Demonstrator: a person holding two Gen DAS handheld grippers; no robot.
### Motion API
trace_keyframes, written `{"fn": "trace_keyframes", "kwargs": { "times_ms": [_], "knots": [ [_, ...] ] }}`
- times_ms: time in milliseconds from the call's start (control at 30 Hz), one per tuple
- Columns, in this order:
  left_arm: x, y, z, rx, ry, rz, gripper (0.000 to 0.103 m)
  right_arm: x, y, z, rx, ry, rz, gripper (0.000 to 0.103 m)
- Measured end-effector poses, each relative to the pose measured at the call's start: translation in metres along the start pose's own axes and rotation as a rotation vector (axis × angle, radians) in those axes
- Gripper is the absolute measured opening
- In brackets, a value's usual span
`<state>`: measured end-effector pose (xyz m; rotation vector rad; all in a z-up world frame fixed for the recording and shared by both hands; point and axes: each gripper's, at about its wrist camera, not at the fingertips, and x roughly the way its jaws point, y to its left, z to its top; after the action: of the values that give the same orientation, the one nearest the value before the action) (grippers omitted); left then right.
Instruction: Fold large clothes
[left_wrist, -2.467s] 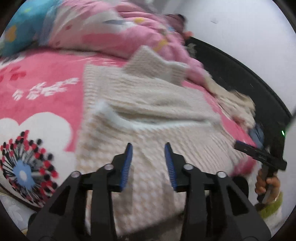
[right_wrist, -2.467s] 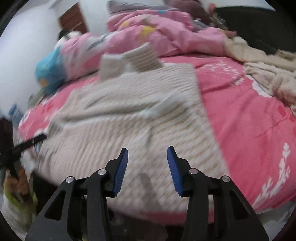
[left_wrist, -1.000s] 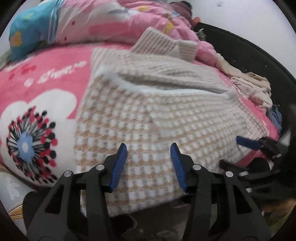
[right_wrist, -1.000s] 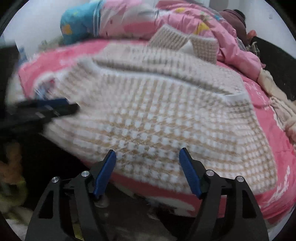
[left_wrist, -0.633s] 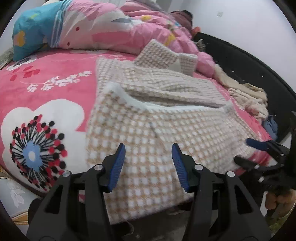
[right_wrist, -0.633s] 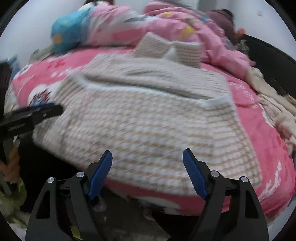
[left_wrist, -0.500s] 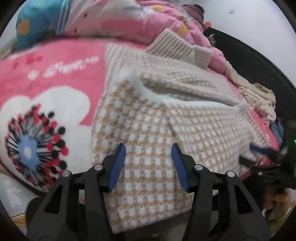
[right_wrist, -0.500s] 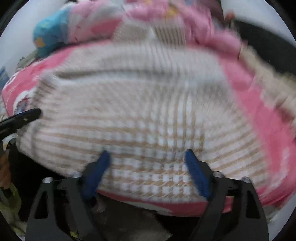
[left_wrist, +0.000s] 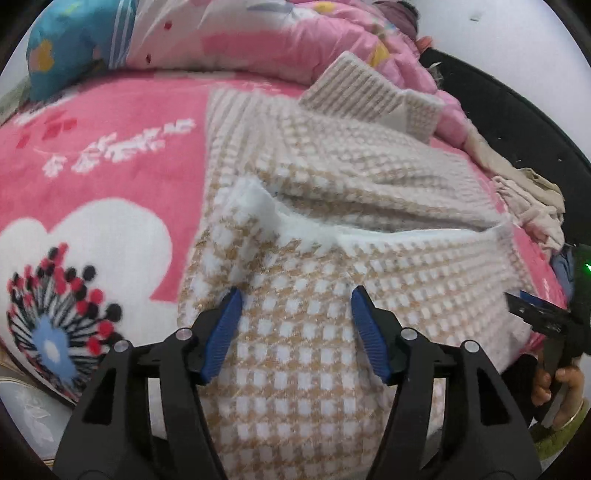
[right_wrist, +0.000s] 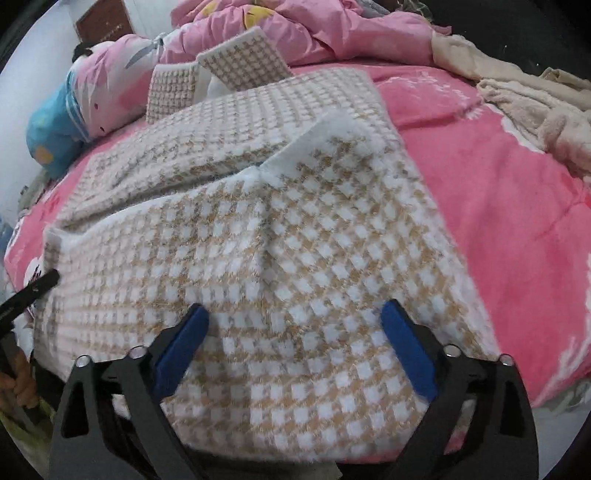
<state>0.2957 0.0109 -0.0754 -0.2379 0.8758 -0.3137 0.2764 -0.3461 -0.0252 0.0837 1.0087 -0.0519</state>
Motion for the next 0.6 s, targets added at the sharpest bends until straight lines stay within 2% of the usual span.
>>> {"fn": "trace_keyframes", "kwargs": {
  "times_ms": [67, 167, 300, 400, 500, 600],
  "knots": [
    [-0.001, -0.006, 0.001, 0.013, -0.005, -0.004, 0.070, -0.003, 0.006, 0.001, -0.012, 0.003, -0.018, 0.095],
    [-0.002, -0.014, 0.002, 0.026, 0.002, 0.033, 0.071, -0.015, 0.007, 0.006, 0.020, -0.001, 0.023, 0.095],
    [-0.008, -0.023, 0.006, 0.025, -0.010, 0.030, 0.074, -0.039, 0.020, 0.012, -0.019, -0.084, 0.061, 0.095],
    [-0.010, -0.031, 0.011, 0.044, -0.022, 0.039, 0.078, -0.041, 0.029, 0.021, -0.051, -0.117, 0.070, 0.095],
    [0.000, -0.036, 0.013, 0.055, 0.007, 0.065, 0.079, -0.028, 0.036, 0.022, -0.075, -0.099, 0.046, 0.095],
    [0.015, -0.036, 0.010, 0.060, 0.037, 0.097, 0.083, 0.008, 0.036, 0.017, -0.065, -0.008, 0.036, 0.097]
  ]
}}
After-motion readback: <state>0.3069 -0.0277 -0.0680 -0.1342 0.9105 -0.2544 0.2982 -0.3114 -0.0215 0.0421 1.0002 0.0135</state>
